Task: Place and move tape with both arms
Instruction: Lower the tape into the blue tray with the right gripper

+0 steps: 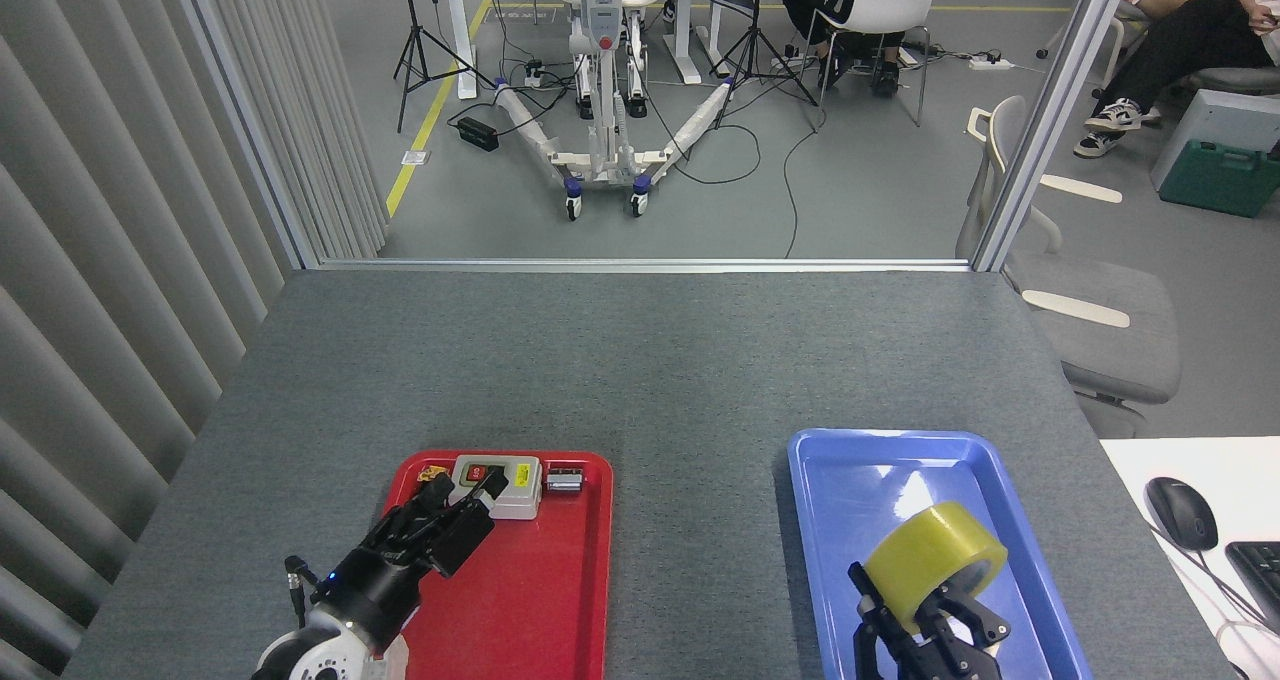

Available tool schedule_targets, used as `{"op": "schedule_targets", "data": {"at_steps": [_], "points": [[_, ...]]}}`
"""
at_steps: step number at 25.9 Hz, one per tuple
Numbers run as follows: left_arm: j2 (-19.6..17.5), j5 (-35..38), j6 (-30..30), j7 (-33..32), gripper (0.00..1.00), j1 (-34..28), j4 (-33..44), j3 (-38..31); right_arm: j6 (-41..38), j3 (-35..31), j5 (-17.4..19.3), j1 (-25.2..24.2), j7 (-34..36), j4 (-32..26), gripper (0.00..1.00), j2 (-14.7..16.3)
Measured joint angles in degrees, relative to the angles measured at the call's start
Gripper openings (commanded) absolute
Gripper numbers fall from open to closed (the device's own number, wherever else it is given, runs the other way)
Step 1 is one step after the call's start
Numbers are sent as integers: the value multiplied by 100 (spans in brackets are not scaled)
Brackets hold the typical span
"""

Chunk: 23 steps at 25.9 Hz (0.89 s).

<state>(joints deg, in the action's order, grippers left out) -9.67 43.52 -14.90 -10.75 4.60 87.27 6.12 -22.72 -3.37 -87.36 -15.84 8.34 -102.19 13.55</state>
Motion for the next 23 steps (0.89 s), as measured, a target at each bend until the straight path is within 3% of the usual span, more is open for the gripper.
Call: {"op": "schedule_targets", "data": {"at_steps": [4, 5, 8, 12, 18, 21, 23], "points": [[104, 1985, 1300, 554, 99, -393, 652, 347, 815, -113, 0, 326, -1470, 23, 8, 165], [142, 2355, 1420, 625, 99, -446, 710, 397, 989, -118, 4, 407, -1841, 34, 0, 186], [236, 3177, 1634, 721, 99, -512, 701, 459, 1295, -126, 37, 715, -2804, 138, 0, 293], [274, 3392, 1761, 579, 100, -502, 636, 447, 1398, -117, 105, 1112, -3785, 415, 0, 444], [215, 2637, 1780, 405, 100, -521, 639, 398, 1433, -112, 245, 1463, -4538, 857, 0, 640], [196, 2534, 1766, 623, 100, -553, 627, 392, 1444, -93, 293, 1502, -4666, 954, 33, 642], [180, 2624, 1756, 802, 100, -590, 616, 387, 1450, -69, 322, 1505, -4686, 984, 43, 626]]}}
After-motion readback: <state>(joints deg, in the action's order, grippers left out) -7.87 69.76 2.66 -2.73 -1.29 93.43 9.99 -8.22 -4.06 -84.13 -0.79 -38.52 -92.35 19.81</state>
